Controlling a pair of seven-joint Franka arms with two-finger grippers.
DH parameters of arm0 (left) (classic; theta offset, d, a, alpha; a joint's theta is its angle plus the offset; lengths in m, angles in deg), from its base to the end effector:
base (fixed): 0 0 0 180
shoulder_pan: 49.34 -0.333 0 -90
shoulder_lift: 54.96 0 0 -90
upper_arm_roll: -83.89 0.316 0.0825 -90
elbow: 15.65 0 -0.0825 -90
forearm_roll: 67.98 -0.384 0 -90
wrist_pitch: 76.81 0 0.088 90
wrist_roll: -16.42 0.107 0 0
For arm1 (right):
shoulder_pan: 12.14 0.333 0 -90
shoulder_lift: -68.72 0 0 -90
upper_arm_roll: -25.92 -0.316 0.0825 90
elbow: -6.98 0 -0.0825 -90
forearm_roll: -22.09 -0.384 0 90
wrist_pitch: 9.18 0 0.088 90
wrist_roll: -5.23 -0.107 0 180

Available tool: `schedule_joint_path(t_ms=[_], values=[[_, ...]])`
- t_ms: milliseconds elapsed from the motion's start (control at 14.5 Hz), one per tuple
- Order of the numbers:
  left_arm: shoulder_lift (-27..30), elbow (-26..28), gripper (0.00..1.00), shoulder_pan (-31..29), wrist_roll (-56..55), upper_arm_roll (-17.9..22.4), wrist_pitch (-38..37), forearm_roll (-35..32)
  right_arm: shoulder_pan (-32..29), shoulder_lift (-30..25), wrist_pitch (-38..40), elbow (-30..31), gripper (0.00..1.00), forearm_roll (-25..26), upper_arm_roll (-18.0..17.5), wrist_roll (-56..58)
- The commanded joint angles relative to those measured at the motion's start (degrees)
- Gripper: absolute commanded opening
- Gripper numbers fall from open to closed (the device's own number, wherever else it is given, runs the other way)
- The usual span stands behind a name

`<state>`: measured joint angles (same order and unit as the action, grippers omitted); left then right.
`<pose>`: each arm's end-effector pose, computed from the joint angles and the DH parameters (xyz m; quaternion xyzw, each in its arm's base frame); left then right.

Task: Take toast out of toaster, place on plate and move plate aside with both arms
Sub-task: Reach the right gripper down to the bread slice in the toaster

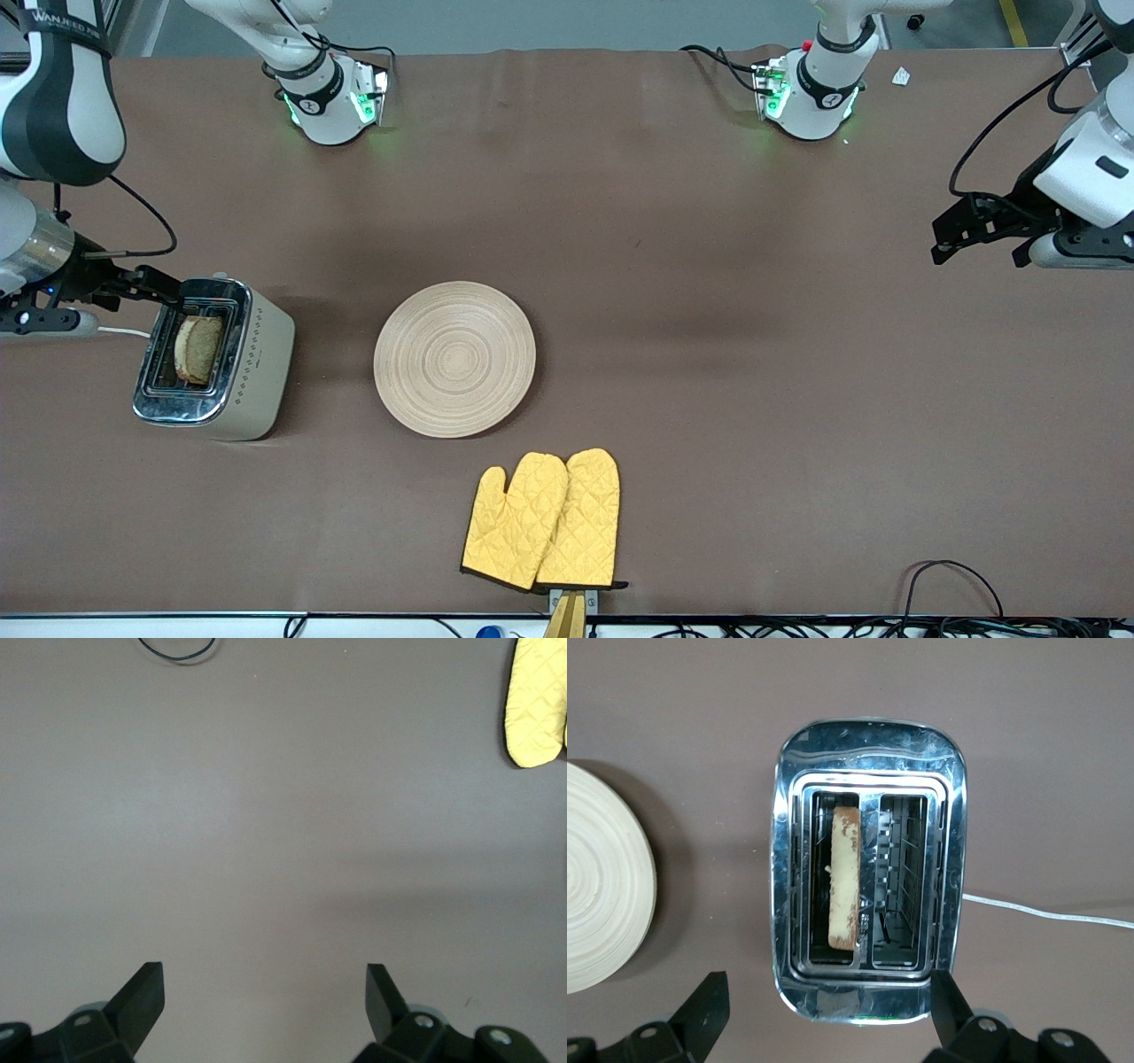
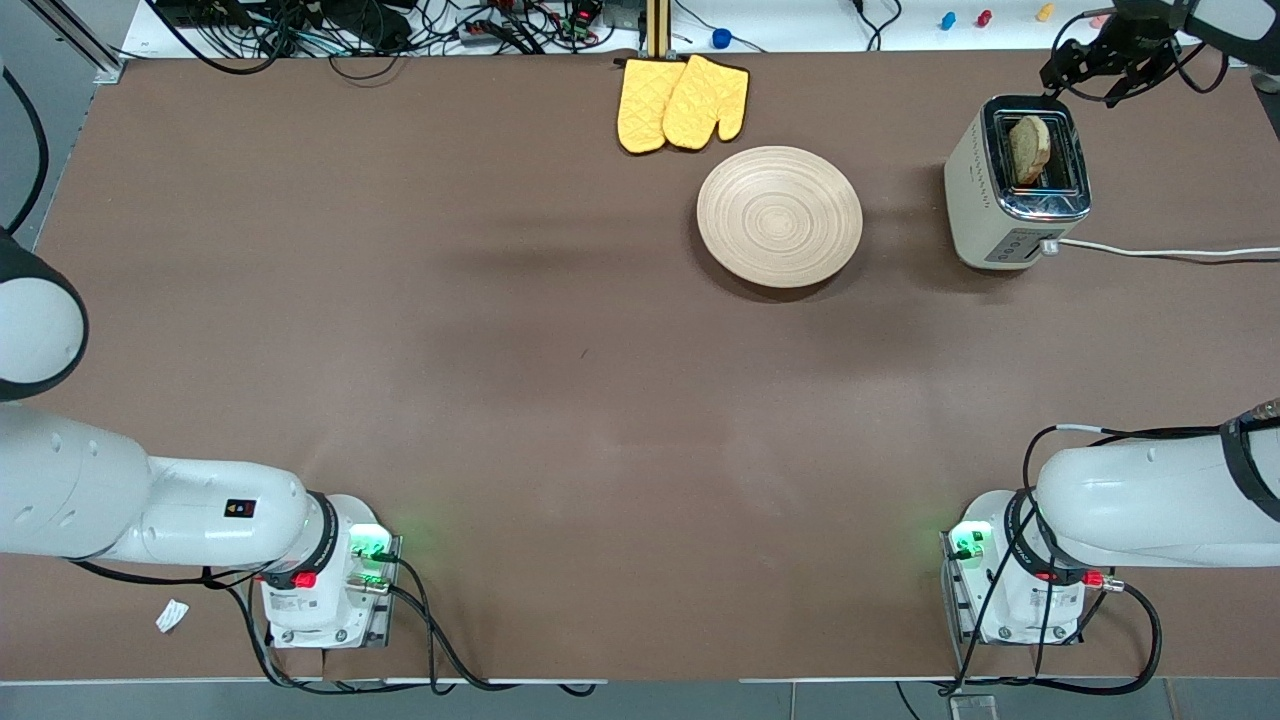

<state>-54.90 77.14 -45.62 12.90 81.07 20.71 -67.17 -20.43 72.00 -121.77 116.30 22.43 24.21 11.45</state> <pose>0.5625 -0.0658 0.6139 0.9988 -0.0257 0.0410 0.0107 0.5708 -0.0665 0.4654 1.0000 -0.0020 -0.0003 0.0019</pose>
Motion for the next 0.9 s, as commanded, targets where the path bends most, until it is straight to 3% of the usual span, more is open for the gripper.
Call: schedule_joint_path(t_ms=[0,345,552,621,690,759,828], values=[[-1.5,-3.4,1.00,-0.1,-0.9,-0.2,-1.0,-1.0,-1.1,1.6,-2.4,1.0,1.00,-0.3,-0.7,0.8],[-1.8,-4.1,1.00,-0.1,-0.8,-0.2,-1.0,-1.0,-1.1,6.2,-5.9,1.0,1.00,-0.4,-0.7,0.9],[-1.6,-3.8,1.00,-0.1,-0.9,0.0,-1.3,-0.9,-1.0,8.5,-7.5,1.0,0.93,-0.3,-0.7,0.9],[-1.6,-4.0,1.00,-0.1,-0.9,0.1,-1.8,-0.9,-0.9,8.7,-7.5,1.0,0.81,-0.4,-0.7,0.9],[-1.6,-4.1,1.00,-0.2,-0.9,0.2,-1.9,-0.9,-0.8,8.8,-7.5,1.0,0.49,-0.4,-0.7,0.7],[-1.6,-4.1,1.00,-0.3,-0.3,0.2,-1.9,-0.9,-0.8,8.8,-7.5,1.0,0.29,-0.4,-0.7,0.2],[-1.7,-4.1,1.00,-0.4,0.1,0.2,-1.8,-0.9,-1.4,8.9,-7.6,1.1,0.16,-1.0,-0.7,0.0]])
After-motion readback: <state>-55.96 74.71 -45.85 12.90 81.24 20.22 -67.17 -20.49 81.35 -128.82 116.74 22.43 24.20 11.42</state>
